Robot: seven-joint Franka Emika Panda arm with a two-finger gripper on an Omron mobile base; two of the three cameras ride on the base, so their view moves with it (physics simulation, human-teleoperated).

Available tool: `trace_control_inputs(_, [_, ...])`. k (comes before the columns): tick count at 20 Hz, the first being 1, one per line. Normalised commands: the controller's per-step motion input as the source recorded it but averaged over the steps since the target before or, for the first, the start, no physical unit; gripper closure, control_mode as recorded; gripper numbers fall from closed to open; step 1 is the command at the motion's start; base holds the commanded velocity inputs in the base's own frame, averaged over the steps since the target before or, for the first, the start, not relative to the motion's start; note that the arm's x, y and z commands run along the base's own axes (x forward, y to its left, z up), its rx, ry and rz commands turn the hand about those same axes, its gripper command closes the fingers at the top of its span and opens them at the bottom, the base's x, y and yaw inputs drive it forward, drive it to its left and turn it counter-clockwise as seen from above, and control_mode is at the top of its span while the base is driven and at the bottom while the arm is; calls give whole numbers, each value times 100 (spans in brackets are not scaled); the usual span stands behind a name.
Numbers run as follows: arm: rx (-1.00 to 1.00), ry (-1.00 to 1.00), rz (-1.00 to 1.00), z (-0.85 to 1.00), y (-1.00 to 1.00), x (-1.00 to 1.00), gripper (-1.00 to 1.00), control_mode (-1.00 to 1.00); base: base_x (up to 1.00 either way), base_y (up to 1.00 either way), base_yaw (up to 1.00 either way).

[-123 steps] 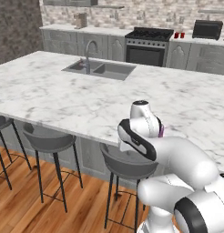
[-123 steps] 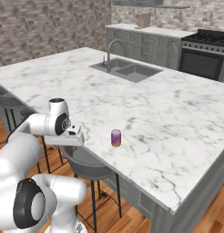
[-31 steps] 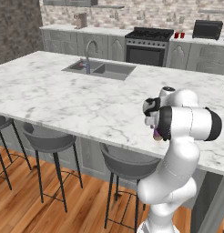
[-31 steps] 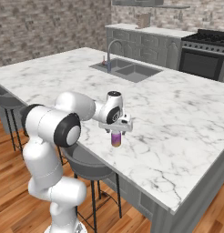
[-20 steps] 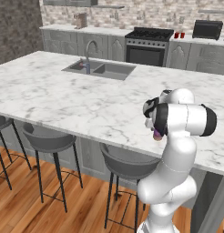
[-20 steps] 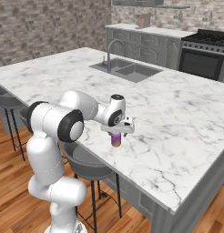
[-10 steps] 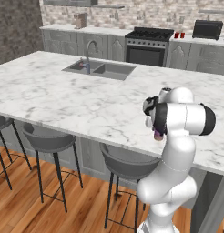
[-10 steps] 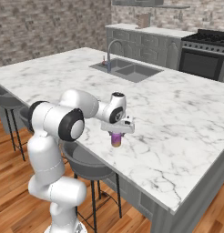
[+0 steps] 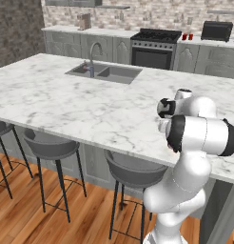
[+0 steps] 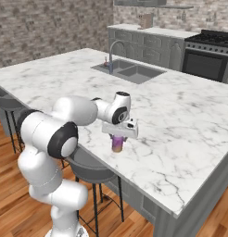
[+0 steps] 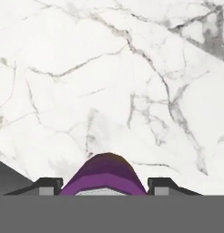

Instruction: Four empty soda cans are scattered around the kitchen. Gather all the cans and cluster them next to the stove for recycling.

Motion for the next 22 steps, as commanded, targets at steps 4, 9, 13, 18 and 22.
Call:
trace_control_inputs(4, [0,0,-4,18,0,-62,100,-100,0,0,0])
trace_control_inputs(9, [-2,0,-4,11,0,-60,100,-100,0,0,0])
trace_control_inputs(13, [-7,0,-5,6,4,-54,100,-100,0,0,0])
trace_control_inputs(18, [-3,4,-3,7,6,-45,100,-100,0,0,0])
trace_control_inputs(22, [0,0,0,0,0,-3,100,100,0,0,0])
